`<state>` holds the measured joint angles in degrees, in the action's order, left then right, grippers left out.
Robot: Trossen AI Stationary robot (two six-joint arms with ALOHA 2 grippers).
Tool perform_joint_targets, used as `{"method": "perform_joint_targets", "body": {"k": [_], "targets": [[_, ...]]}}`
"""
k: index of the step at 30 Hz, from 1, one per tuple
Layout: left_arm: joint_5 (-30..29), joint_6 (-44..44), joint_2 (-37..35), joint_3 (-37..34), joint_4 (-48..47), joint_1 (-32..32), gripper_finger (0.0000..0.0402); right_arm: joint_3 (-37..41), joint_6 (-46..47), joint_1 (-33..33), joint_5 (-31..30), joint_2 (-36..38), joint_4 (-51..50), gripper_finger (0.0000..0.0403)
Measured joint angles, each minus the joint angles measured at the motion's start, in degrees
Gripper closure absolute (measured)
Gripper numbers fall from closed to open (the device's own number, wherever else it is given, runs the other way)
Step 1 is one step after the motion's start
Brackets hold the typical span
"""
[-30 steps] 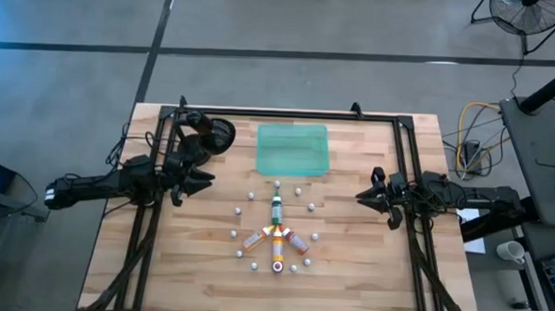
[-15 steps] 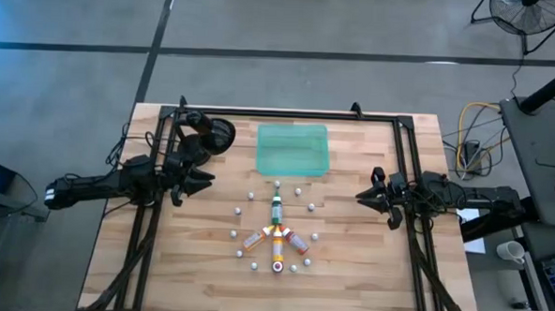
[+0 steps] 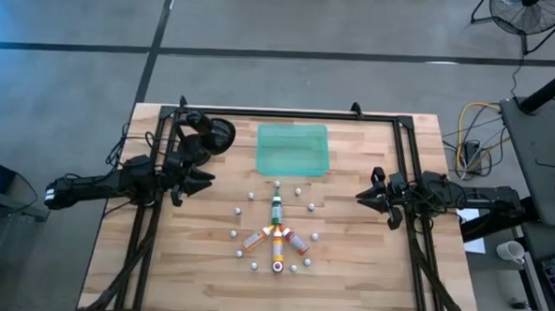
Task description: Pick & Place food coloring
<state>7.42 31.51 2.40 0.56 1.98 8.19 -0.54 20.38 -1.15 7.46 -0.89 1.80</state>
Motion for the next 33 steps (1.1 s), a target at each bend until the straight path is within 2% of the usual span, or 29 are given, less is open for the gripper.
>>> {"method": "perform_joint_targets", "body": {"k": [7, 12, 14, 17, 21, 22, 24, 28, 33], "targets": [[0.00, 0.00, 0.02, 0.02, -0.02, 0.00, 0.0296, 0.00, 0.00, 0.02, -0.22, 0.00, 0.09, 0.0335], [0.00, 0.01, 0.01, 0.02, 0.00, 0.02, 0.0296, 0.00, 1.98, 0.02, -6.00, -0.02, 0.06, 0.0335], [0.00, 0.01, 0.01, 0.02, 0.00, 0.02, 0.0296, 0.00, 7.46, 0.02, -6.03, -0.02, 0.27, 0.0335], [0.00, 0.00, 0.00, 0.02, 0.00, 0.07, 0.0296, 0.00, 21.29, 0.02, -6.75, -0.02, 0.84, 0.0335], [0.01, 0.02, 0.01, 0.02, 0.00, 0.07, 0.0296, 0.00, 43.05, 0.02, -16.21, -0.54, 0.95, 0.0335], [0.01, 0.00, 0.01, 0.01, -0.01, 0.07, 0.0296, 0.00, 45.63, 0.02, -19.46, -0.90, 1.01, 0.0335], [0.02, 0.02, 0.00, 0.00, 0.00, 0.06, 0.0296, 0.00, 46.78, 0.02, -24.21, -1.71, 1.56, 0.0335], [0.00, 0.02, 0.00, 0.02, 0.00, 0.04, 0.0296, 0.02, 47.09, 0.02, -28.82, -3.80, 6.53, 0.0335], [0.02, 0.00, 0.00, 0.02, 0.02, 0.04, 0.0296, 0.00, 41.44, 0.02, -28.89, -8.95, 22.92, 0.0335]]}}
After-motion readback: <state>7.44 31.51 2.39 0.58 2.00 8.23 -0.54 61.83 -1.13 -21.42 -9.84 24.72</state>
